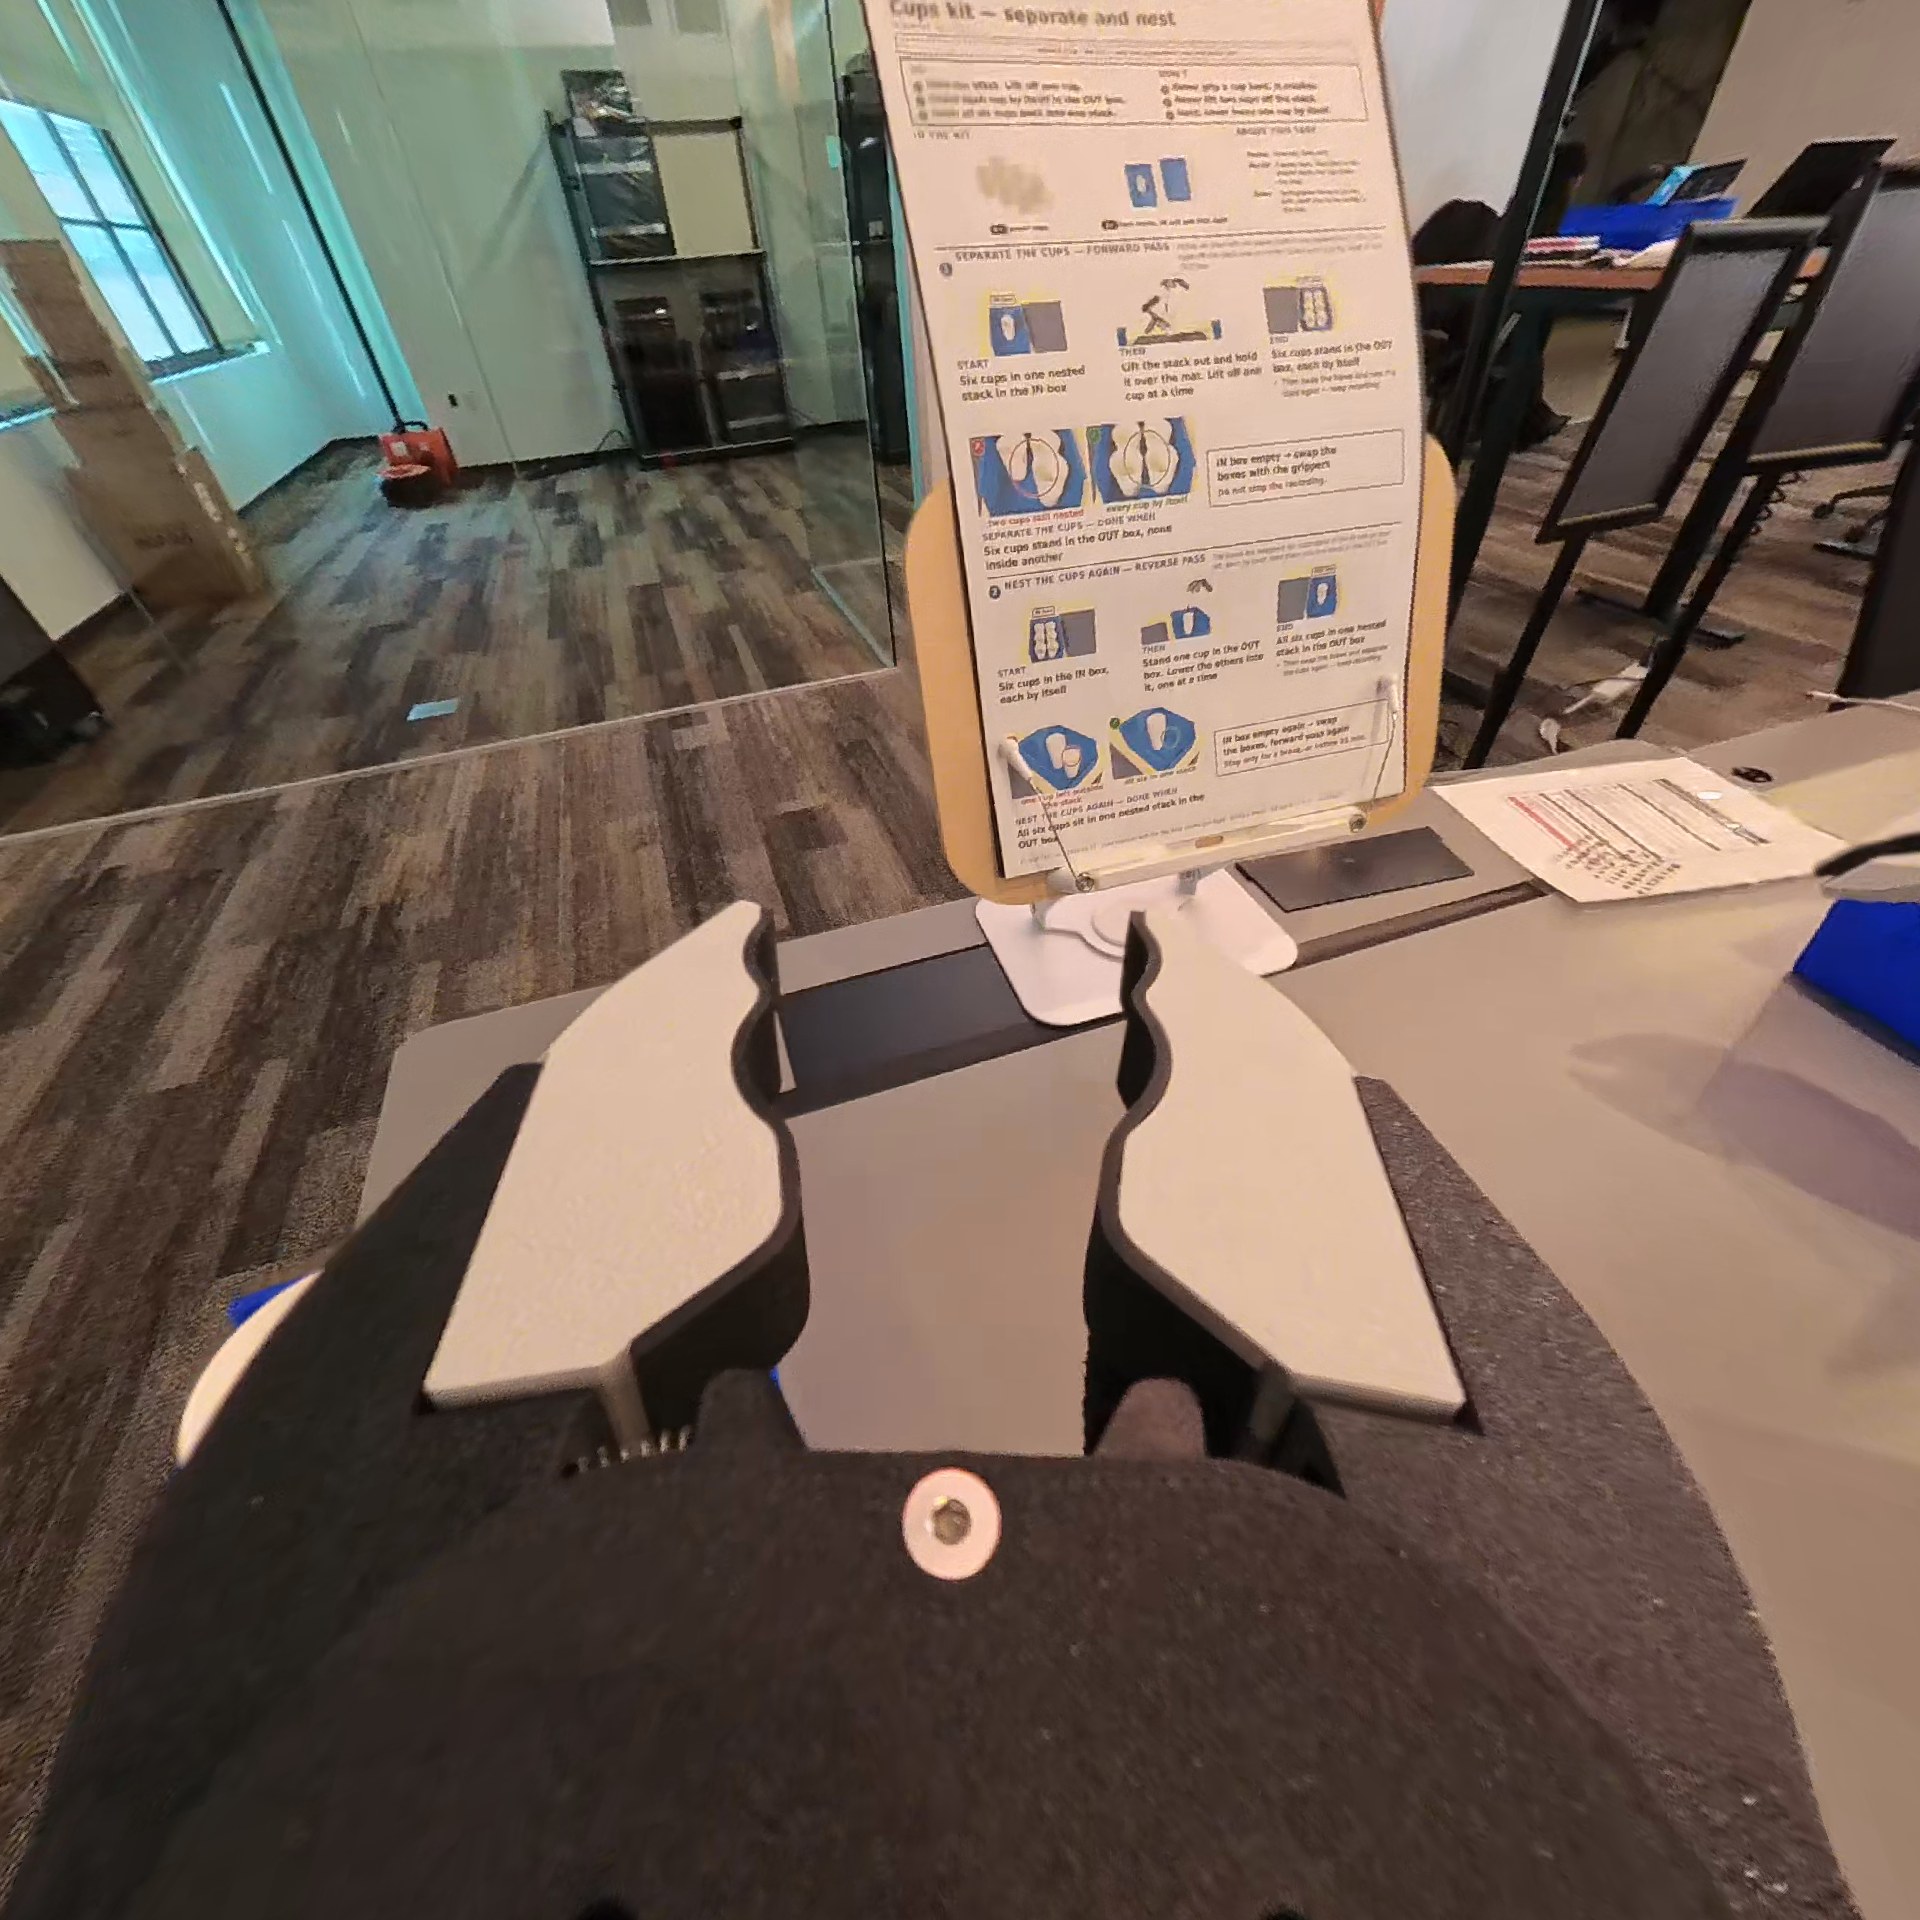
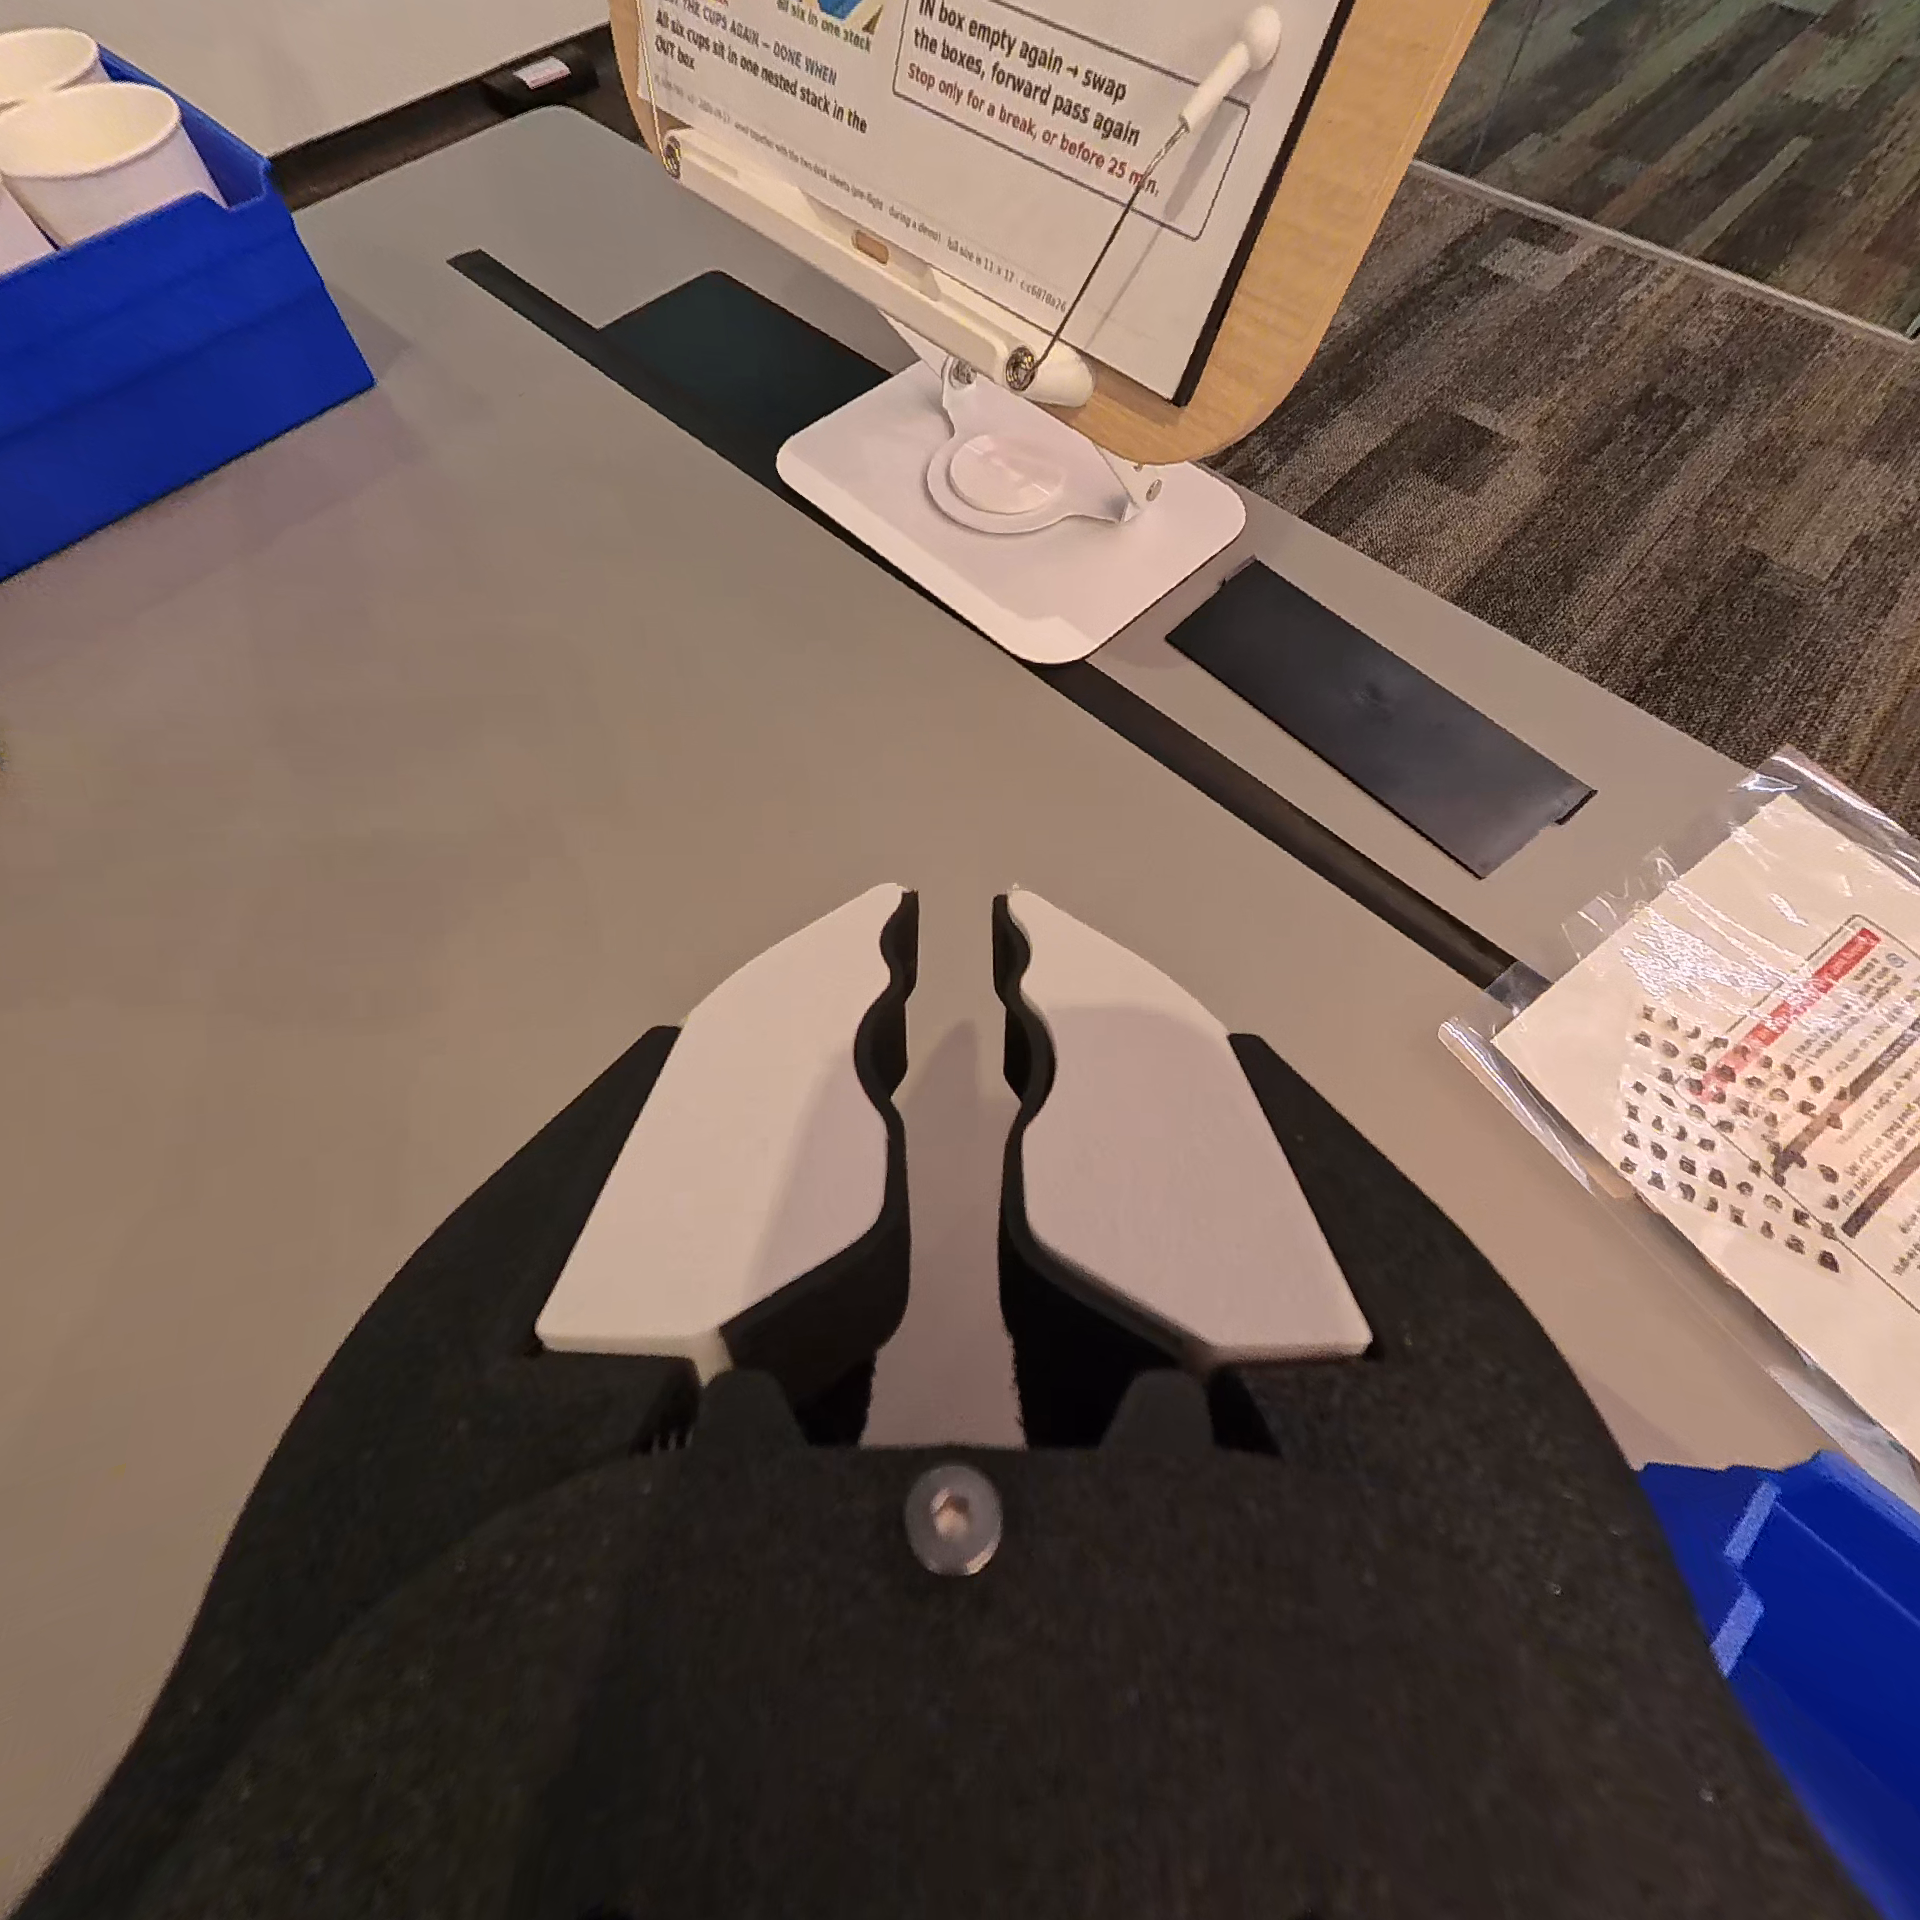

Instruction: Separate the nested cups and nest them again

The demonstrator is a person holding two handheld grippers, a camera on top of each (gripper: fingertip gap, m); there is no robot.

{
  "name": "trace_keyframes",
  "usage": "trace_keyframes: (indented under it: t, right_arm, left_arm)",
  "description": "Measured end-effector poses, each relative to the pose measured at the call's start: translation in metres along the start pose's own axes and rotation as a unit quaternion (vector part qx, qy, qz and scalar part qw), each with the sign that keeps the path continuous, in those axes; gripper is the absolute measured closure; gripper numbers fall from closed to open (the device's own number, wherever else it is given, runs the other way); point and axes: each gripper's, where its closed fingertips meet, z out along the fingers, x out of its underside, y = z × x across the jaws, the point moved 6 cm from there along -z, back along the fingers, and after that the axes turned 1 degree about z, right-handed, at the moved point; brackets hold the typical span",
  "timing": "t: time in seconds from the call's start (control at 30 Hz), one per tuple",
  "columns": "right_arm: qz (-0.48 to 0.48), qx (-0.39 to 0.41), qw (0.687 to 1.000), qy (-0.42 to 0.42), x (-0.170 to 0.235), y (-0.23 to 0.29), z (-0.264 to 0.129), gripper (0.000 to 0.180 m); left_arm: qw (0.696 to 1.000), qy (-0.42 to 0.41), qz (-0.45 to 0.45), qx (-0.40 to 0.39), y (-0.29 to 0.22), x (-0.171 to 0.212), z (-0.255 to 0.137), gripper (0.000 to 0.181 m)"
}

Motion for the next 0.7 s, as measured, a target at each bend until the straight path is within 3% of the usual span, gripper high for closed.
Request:
trace_keyframes:
  t: [0.13,0.4,0.7]
  right_arm:
    - [-0.003,0.006,1.0,0.015,0.003,-0.001,0.008,0.167]
    - [-0.003,0.026,0.999,0.038,0.012,-0.011,0.025,0.167]
    - [0.001,0.051,0.998,0.047,0.024,-0.019,0.039,0.167]
  left_arm:
    - [1.0,0.009,-0.014,0.019,0.004,0.004,0.024,0.118]
    - [0.997,0.022,-0.061,0.039,0.015,0.064,0.057,0.122]
    - [0.994,0.035,-0.08,0.063,0.02,0.074,0.069,0.121]
